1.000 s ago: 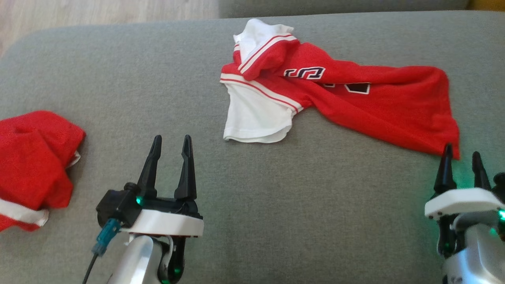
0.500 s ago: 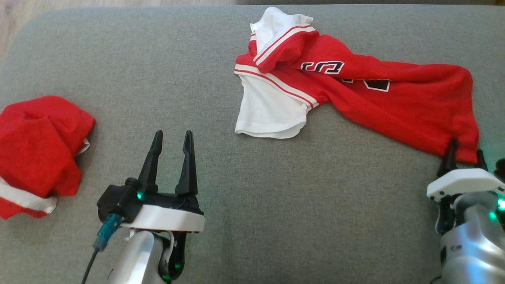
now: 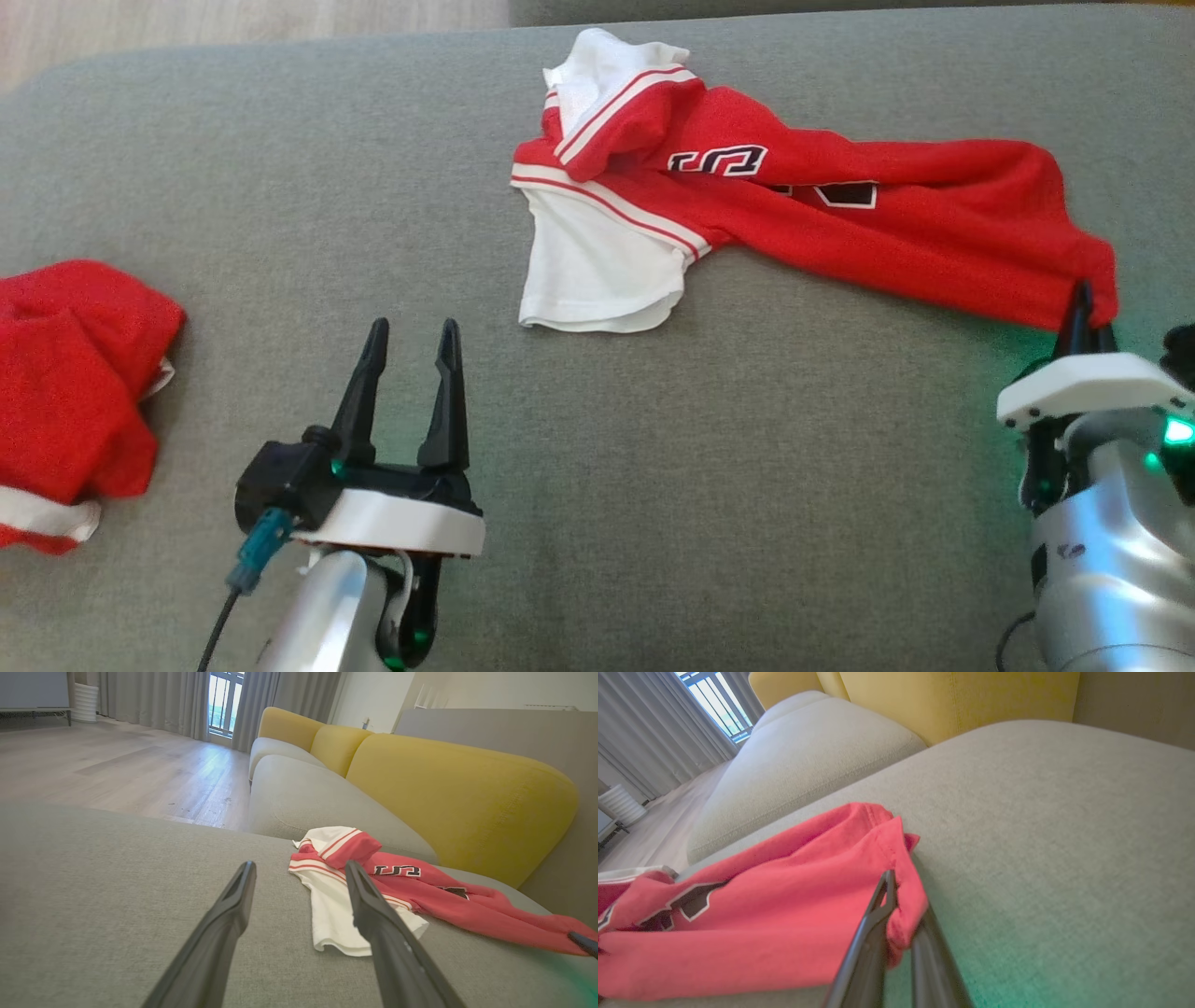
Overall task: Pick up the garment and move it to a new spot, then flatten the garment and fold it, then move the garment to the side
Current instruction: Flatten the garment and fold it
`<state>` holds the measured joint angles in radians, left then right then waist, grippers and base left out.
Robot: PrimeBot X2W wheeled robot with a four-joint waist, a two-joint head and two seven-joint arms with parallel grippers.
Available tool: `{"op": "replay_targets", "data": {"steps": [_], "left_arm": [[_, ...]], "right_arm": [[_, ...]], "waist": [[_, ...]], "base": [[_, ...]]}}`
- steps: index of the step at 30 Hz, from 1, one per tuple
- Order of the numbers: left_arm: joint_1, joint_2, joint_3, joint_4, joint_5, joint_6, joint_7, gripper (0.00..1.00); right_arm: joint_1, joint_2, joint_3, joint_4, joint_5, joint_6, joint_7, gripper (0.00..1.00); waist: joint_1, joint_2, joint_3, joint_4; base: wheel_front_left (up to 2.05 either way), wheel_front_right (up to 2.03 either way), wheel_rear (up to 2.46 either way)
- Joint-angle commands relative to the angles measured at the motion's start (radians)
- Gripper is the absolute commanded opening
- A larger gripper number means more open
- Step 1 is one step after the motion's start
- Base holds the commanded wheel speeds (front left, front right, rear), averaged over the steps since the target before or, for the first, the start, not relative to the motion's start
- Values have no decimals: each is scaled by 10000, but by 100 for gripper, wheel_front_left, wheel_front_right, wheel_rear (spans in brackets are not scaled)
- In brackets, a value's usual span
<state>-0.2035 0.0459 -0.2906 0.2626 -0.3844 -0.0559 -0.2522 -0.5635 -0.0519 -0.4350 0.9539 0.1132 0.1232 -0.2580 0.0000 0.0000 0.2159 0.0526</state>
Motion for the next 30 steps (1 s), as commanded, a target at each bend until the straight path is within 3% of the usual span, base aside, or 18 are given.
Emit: {"op": "replay_targets", "data": {"steps": [1,9,15,30], "left_arm": [[-391,47,220,-182,112,-76,-95,100],[-1227,91,-296,801,379,-226,284,100],[-2262,86,-603,2043,533,-212,828,100],[-3329,62,-1052,4186,496,152,1820,100]], "right_arm": [[-174,16,331,-489,126,75,-36,0],[-212,16,909,-1281,654,75,-37,0],[-132,16,859,-1630,353,75,-37,0],[-45,16,1166,-1837,496,75,-37,0]], "waist": [[0,0,0,-108],[0,0,180,-443],[0,0,475,-655],[0,0,706,-970]], "base": [[0,0,0],[0,0,0],[0,0,0],[0,0,0]]}}
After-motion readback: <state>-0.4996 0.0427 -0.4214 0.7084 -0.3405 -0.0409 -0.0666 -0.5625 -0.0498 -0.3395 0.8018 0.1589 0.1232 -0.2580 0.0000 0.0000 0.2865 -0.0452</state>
